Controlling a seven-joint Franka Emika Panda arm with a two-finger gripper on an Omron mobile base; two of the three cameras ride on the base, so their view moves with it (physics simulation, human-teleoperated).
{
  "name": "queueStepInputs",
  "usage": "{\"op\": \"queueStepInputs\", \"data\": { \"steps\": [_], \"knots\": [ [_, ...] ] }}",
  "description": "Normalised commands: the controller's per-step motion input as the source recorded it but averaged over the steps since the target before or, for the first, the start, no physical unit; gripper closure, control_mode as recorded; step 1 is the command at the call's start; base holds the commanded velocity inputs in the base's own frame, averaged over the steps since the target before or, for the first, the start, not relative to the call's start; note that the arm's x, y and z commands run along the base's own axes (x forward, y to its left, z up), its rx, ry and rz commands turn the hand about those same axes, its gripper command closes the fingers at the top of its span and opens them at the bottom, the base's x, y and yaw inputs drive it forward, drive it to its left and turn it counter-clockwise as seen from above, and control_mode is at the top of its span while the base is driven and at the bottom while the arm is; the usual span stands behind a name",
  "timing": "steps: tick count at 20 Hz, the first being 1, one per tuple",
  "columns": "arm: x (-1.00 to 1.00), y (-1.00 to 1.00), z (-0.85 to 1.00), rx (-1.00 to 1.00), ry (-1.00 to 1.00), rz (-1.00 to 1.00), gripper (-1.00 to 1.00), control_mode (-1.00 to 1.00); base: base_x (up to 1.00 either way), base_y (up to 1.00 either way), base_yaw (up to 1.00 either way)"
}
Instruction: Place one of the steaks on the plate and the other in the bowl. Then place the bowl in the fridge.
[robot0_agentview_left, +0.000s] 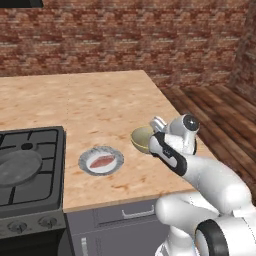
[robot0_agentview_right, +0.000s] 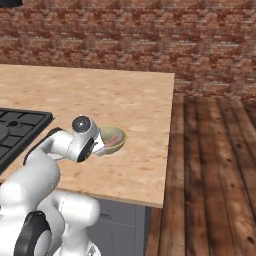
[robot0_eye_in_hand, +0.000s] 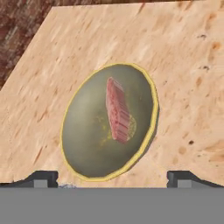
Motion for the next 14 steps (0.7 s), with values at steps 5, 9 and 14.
{"op": "queueStepInputs", "data": {
  "steps": [5,9,14],
  "knots": [
    [-0.49,-0.02,0.47,0.00,0.00,0.00,-1.00,-1.00,0.00,0.00,0.00],
    [-0.29,-0.02,0.48,0.00,0.00,0.00,-1.00,-1.00,0.00,0.00,0.00],
    [-0.35,0.00,0.43,0.00,0.02,0.00,-1.00,-1.00,0.00,0.00,0.00]
  ]
}}
